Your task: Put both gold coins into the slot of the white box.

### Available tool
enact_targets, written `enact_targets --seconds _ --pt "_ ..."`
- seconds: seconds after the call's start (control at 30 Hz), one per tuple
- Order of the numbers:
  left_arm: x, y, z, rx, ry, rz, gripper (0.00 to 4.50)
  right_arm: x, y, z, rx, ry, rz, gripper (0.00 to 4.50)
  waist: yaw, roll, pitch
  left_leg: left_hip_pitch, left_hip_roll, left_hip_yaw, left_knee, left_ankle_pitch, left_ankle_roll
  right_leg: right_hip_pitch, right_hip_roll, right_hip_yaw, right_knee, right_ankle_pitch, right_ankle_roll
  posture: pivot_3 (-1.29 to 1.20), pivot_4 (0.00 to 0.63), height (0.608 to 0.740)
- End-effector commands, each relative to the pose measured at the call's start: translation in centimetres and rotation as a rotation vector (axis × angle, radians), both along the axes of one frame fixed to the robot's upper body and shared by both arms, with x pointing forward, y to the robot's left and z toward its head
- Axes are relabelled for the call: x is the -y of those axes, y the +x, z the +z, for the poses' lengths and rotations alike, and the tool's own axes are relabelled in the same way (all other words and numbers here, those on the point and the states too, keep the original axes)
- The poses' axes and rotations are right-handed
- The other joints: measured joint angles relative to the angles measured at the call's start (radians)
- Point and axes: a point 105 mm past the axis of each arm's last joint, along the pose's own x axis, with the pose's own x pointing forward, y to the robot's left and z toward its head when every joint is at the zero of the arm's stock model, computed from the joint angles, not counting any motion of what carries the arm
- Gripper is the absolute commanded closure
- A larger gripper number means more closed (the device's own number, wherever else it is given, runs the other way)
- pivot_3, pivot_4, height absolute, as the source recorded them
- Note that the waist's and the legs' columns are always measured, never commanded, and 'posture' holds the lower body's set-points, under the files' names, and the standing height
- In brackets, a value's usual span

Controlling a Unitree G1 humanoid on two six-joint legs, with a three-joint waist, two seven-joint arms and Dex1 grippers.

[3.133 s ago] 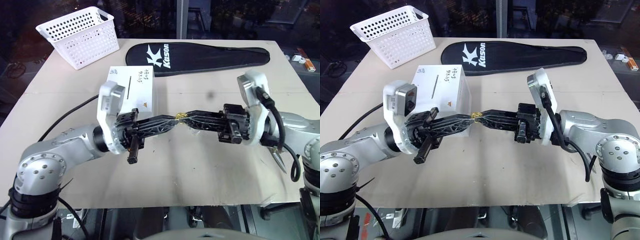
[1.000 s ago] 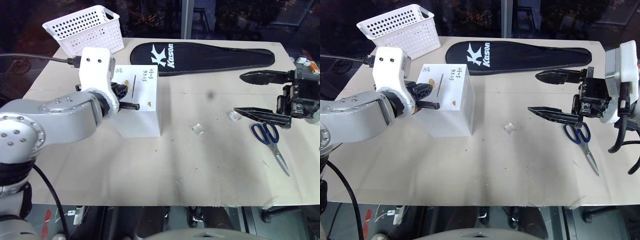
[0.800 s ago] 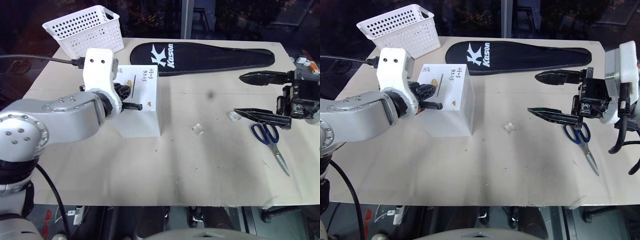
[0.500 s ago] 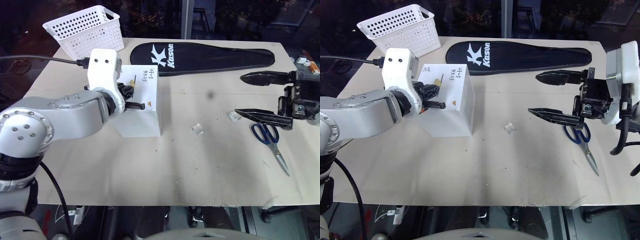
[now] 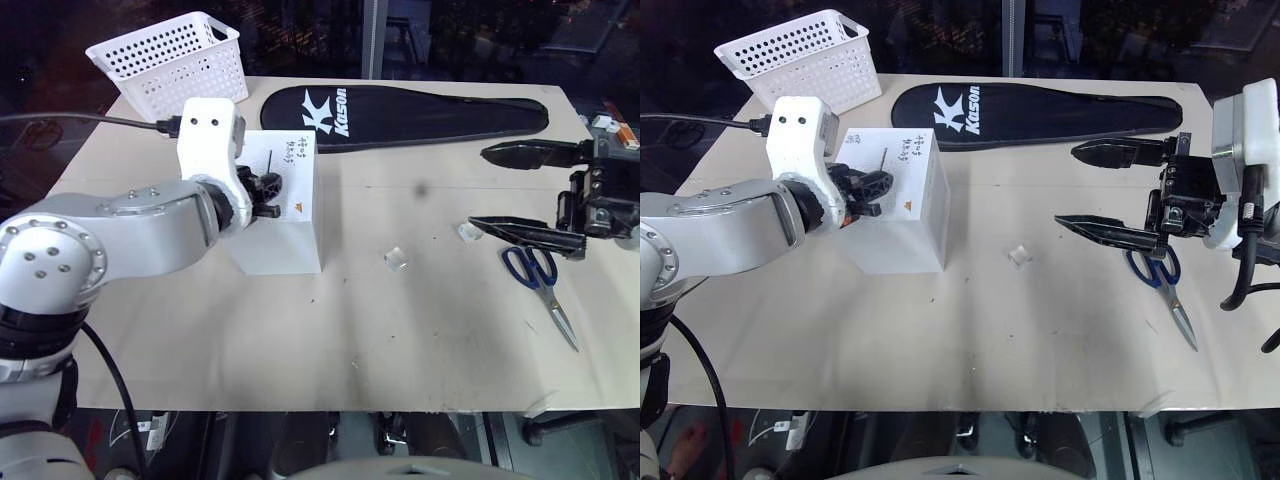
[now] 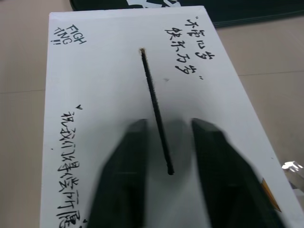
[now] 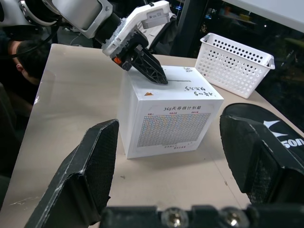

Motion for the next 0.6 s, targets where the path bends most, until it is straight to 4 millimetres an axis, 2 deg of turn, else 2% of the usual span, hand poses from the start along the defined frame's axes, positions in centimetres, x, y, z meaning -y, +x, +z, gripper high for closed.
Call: enact_targets --seconds 0.03,0.13,0.2,0.23,0.33,0.43,0.47,0.53,0.6 --pt "0.0 -0.3 1.4 0.077 -0.018 -0.006 2.27 -0.2 -0.4 0.7 0.043 0.002 0.0 0.83 0.0 0.0 0.0 0.0 0.0 0.0 0.0 0.0 0.0 0.0 0.0 0.0 0.0 0.0 0.0 0.0 0.15 0.738" --pt "1.3 -1.2 2.2 0.161 -0.094 -0.145 2.27 -0.2 -0.1 0.0 0.016 0.003 -0.027 0.83 0.0 0.0 0.0 0.0 0.0 0.0 0.001 0.0 0.0 0.0 0.0 0.0 0.0 0.0 0.0 0.0 0.15 0.738" --pt "3.3 -2.7 4.4 0.36 -0.19 -0.367 2.27 -0.1 0.5 -1.0 -0.013 -0.005 -0.072 0.83 0.0 0.0 0.0 0.0 0.0 0.0 0.001 0.0 0.0 0.0 0.0 0.0 0.0 0.0 0.0 0.0 0.15 0.738" --pt "3.4 -3.3 4.8 0.424 -0.166 -0.419 2.27 0.0 0.6 -1.5 -0.034 -0.001 -0.091 0.83 0.0 0.0 0.0 -0.001 0.0 0.0 0.001 0.0 0.0 0.0 0.0 0.0 0.0 0.0 0.0 0.0 0.15 0.738" --pt "3.4 -4.0 2.1 0.341 -0.112 -0.508 2.27 0.1 0.8 -3.0 -0.08 0.002 -0.14 0.83 -0.001 0.0 -0.002 -0.001 0.0 0.0 0.002 0.0 0.0 0.0 0.0 -0.001 -0.001 0.001 -0.002 0.0 0.15 0.738" --pt "4.3 -6.1 1.7 0.35 -0.242 -0.695 1.51 0.6 0.6 -4.5 -0.114 0.028 -0.222 0.83 0.001 0.001 -0.002 0.0 0.0 0.0 0.001 0.0 0.0 0.0 0.0 -0.001 0.0 0.0 0.0 0.0 0.15 0.738" --pt "4.2 -6.4 1.7 0.36 -0.249 -0.719 0.92 0.7 0.4 -5.0 -0.12 0.022 -0.244 0.83 0.001 0.001 -0.002 0.0 0.0 -0.001 0.002 0.0 0.0 0.001 0.0 -0.001 0.0 0.0 0.0 0.0 0.15 0.738" --pt "3.8 -6.5 1.2 0.366 -0.229 -0.74 0.1 1.2 0.0 -6.0 -0.131 0.012 -0.292 0.83 0.004 0.001 -0.002 0.0 0.0 -0.001 0.002 0.0 0.0 0.001 0.0 -0.002 0.0 0.0 0.0 0.0 0.15 0.738" --pt "3.4 -6.8 0.3 0.344 -0.22 -0.783 0.04 2.3 -0.7 -7.6 -0.171 0.009 -0.371 0.83 0.004 0.002 -0.003 0.0 0.0 -0.001 0.002 0.0 0.0 0.001 0.0 -0.002 0.0 0.0 0.0 0.0 0.15 0.738"
